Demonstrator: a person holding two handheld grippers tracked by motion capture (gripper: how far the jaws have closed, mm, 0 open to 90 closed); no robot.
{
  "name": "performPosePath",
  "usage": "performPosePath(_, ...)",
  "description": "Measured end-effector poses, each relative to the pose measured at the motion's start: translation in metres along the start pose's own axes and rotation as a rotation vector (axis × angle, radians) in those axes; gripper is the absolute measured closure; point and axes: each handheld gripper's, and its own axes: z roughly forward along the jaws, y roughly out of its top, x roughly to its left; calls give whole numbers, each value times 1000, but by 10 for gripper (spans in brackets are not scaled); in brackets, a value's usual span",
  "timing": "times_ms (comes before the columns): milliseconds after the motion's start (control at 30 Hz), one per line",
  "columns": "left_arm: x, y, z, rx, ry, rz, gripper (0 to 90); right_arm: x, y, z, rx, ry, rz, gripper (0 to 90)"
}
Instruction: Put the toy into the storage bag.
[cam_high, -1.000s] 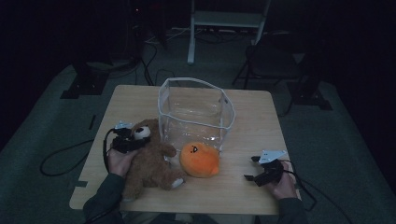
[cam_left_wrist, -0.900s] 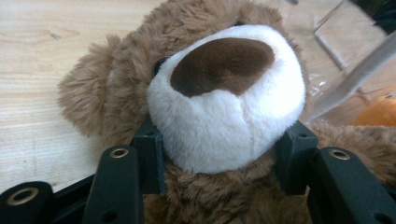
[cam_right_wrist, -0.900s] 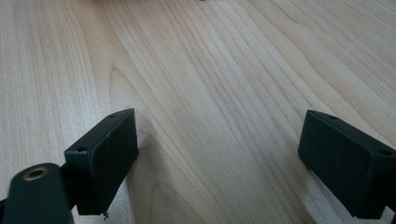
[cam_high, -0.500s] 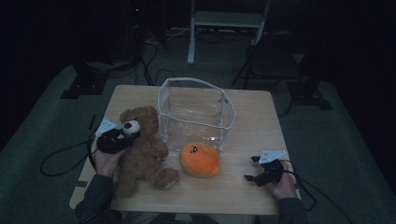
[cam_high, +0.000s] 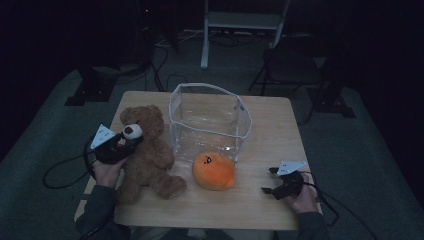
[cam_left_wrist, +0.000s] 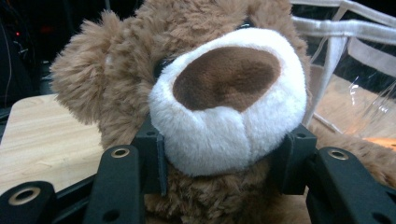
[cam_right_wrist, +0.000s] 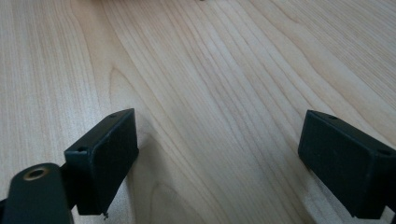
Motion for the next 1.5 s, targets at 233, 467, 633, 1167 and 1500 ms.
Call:
performPosePath(233, 2, 4, -3, -37, -1, -8, 483, 0, 0, 0, 1, 0, 0, 114)
performPosePath(467, 3, 12, -6, -55, 6, 3, 483, 0, 0, 0, 0, -1, 0, 114)
performPosePath(633, 4, 17, -8, -69, 6, 6, 484, 0, 0, 0, 0, 0, 0, 114)
performPosePath(1167, 6, 39, -17, -113, 14, 39, 484, 0, 0, 0, -1, 0, 2, 114)
performPosePath(1500, 8, 53, -19, -123, 13, 62, 484, 0, 0, 0, -1, 0, 1, 114)
